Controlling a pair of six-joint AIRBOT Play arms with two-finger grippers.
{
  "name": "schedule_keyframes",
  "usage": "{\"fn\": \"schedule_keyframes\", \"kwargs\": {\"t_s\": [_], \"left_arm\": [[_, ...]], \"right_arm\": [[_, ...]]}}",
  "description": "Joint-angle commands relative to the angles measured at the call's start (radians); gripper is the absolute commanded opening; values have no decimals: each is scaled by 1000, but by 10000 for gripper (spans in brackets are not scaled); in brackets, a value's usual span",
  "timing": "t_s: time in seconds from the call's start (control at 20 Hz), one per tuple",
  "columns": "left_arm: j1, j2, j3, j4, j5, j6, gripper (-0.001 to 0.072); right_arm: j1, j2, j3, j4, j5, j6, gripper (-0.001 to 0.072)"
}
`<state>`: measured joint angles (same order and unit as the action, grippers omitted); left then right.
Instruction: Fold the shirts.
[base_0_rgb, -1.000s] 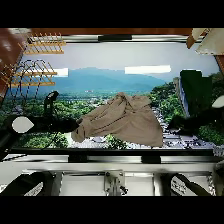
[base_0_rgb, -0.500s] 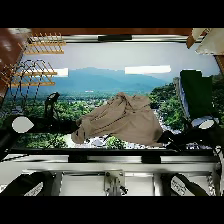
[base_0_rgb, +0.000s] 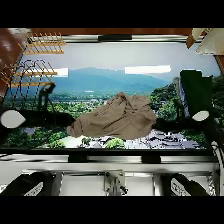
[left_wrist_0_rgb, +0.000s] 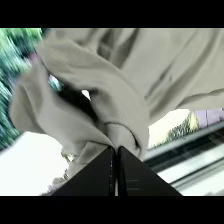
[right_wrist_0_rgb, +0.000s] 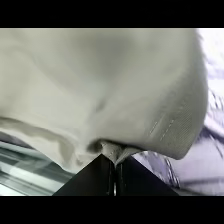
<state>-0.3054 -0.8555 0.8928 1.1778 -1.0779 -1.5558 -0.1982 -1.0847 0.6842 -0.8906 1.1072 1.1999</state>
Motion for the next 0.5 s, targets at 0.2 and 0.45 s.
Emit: {"fn": "schedule_keyframes", "kwargs": {"t_s": [0.2, 0.45], "left_arm": [[29, 3, 816, 136, -48, 71, 31], [29, 56, 1117, 136, -1, 67, 31]], "right_arm": [[33, 465, 667, 6, -194, -127, 79], [33, 623, 899, -171, -290, 85, 79]]}}
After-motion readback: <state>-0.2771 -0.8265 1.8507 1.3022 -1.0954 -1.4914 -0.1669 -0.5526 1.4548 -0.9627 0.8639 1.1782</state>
